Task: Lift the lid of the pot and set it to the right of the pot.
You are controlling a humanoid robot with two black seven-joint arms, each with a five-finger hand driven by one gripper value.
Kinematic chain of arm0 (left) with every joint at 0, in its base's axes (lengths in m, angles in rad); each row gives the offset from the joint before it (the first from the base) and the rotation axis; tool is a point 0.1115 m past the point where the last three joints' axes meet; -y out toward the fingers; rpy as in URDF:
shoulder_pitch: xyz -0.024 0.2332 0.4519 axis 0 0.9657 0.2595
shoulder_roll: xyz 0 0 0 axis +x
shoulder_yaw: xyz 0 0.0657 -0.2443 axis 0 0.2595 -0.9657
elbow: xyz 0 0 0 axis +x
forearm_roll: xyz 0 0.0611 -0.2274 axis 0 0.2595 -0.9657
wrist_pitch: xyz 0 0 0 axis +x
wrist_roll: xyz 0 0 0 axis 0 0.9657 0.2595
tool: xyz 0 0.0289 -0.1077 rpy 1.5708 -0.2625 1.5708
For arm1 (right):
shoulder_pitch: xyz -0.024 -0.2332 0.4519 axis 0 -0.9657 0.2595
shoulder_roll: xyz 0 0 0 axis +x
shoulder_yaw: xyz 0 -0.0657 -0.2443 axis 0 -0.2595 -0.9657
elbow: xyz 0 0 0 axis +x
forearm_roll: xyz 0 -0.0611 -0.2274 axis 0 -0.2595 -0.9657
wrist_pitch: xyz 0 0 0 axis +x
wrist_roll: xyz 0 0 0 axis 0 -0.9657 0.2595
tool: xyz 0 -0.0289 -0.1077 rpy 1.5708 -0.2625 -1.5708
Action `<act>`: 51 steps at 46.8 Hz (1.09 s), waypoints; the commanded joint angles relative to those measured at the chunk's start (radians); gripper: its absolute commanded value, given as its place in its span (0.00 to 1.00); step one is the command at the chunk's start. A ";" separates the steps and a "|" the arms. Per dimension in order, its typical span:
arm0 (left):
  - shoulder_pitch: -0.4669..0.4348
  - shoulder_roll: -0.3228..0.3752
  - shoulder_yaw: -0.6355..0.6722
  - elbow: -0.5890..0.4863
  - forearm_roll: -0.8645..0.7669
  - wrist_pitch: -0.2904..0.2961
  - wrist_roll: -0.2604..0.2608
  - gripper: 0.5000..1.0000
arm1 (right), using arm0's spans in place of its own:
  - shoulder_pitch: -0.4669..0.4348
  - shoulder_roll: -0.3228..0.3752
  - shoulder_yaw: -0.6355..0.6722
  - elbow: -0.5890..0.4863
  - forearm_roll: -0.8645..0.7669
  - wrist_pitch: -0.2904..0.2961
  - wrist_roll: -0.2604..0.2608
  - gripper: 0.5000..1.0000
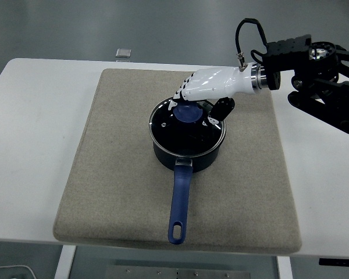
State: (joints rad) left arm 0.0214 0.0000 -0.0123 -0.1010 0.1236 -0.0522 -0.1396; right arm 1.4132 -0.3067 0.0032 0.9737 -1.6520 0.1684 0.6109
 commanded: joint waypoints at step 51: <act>0.000 0.000 0.000 0.000 0.001 0.000 0.000 1.00 | 0.046 0.012 0.003 -0.001 0.000 0.003 0.000 0.00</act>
State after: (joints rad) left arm 0.0215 0.0000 -0.0123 -0.1009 0.1236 -0.0522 -0.1396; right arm 1.4575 -0.2945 0.0055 0.9728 -1.6524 0.1725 0.6109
